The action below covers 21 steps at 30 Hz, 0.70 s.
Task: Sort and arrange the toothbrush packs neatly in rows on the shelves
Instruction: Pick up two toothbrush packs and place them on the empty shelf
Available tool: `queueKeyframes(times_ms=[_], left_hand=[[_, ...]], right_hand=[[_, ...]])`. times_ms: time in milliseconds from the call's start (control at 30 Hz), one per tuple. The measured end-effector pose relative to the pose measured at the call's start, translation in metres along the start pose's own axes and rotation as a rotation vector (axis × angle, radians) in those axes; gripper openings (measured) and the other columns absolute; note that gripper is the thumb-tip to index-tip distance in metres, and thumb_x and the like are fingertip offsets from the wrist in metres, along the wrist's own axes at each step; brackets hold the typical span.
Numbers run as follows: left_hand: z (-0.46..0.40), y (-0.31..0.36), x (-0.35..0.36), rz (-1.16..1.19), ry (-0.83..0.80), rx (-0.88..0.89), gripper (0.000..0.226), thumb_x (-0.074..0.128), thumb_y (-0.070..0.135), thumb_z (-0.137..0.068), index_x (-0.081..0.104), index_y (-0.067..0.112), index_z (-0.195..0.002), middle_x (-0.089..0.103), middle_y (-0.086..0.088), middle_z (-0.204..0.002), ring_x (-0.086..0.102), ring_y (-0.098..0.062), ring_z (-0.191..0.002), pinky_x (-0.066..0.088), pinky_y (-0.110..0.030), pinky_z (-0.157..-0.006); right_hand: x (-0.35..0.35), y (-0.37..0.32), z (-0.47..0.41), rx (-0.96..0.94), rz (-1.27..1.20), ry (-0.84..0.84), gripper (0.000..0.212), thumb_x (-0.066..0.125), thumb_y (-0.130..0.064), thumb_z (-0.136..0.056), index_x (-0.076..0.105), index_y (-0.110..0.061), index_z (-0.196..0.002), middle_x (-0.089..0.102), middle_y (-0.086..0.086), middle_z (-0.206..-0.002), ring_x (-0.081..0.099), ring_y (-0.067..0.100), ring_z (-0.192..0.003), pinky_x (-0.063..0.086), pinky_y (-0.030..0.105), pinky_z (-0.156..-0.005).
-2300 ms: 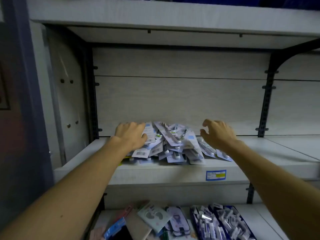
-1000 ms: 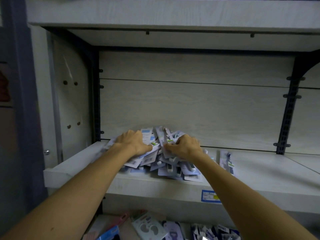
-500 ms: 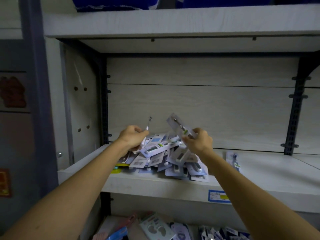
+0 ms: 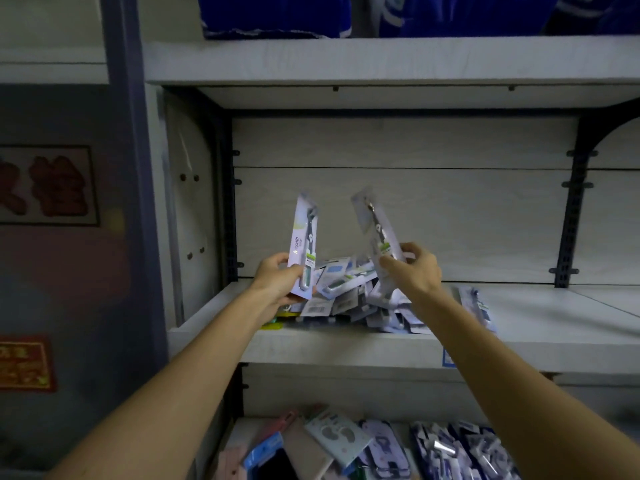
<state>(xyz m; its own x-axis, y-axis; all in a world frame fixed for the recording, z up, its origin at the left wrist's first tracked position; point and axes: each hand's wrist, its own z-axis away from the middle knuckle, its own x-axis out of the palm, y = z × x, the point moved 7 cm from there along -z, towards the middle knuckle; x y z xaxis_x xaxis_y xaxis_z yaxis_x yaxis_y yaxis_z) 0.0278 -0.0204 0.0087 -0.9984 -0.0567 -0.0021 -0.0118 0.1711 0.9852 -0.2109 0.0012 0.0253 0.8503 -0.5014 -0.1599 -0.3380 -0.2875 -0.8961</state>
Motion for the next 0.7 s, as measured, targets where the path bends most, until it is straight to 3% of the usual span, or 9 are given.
queueKeyframes(times_ms=[133, 233, 367, 533, 700], left_hand=[[0.01, -0.01, -0.005, 0.024, -0.007, -0.008, 0.019, 0.057, -0.001, -0.086, 0.058, 0.017, -0.086, 0.065, -0.007, -0.088, 0.065, -0.028, -0.076, 0.057, -0.049, -0.076], [0.019, -0.019, 0.004, 0.105, -0.042, -0.013, 0.013, 0.064, 0.002, -0.085, 0.061, 0.013, -0.091, 0.065, -0.009, -0.095, 0.066, -0.028, -0.078, 0.059, -0.043, -0.069], [0.037, -0.033, 0.03, 0.156, -0.105, 0.029, 0.016, 0.066, 0.002, -0.085, 0.062, 0.009, -0.098, 0.066, -0.006, -0.092, 0.064, -0.018, -0.07, 0.057, -0.031, -0.06], [0.071, -0.043, 0.075, 0.138, -0.198, 0.121, 0.019, 0.065, 0.0, -0.085, 0.057, 0.012, -0.097, 0.066, 0.0, -0.087, 0.064, -0.015, -0.077, 0.053, -0.031, -0.071], [0.107, -0.048, 0.123, 0.114, -0.288, 0.189, 0.024, 0.064, 0.003, -0.087, 0.058, 0.022, -0.1, 0.068, 0.005, -0.085, 0.066, -0.009, -0.077, 0.052, -0.024, -0.067]], right_hand=[[-0.003, 0.008, 0.024, 0.064, -0.029, -0.017, 0.034, 0.072, -0.014, -0.08, 0.055, -0.015, -0.11, 0.067, 0.01, -0.099, 0.067, 0.027, -0.083, 0.058, 0.047, -0.076], [-0.018, 0.013, 0.048, 0.097, -0.069, 0.012, 0.031, 0.07, -0.008, -0.082, 0.053, -0.011, -0.109, 0.065, 0.008, -0.091, 0.065, 0.023, -0.078, 0.057, 0.042, -0.075], [-0.055, 0.031, 0.084, 0.107, -0.038, 0.065, 0.035, 0.071, -0.009, -0.083, 0.052, -0.005, -0.112, 0.067, 0.013, -0.1, 0.067, 0.027, -0.086, 0.056, 0.041, -0.079], [-0.11, 0.045, 0.112, 0.105, 0.018, 0.114, 0.031, 0.069, -0.015, -0.085, 0.054, -0.011, -0.112, 0.069, 0.009, -0.098, 0.067, 0.027, -0.091, 0.055, 0.045, -0.084], [-0.179, 0.053, 0.132, 0.04, 0.017, 0.195, 0.04, 0.067, -0.02, -0.085, 0.052, -0.012, -0.12, 0.068, 0.006, -0.103, 0.067, 0.019, -0.092, 0.056, 0.034, -0.078]])
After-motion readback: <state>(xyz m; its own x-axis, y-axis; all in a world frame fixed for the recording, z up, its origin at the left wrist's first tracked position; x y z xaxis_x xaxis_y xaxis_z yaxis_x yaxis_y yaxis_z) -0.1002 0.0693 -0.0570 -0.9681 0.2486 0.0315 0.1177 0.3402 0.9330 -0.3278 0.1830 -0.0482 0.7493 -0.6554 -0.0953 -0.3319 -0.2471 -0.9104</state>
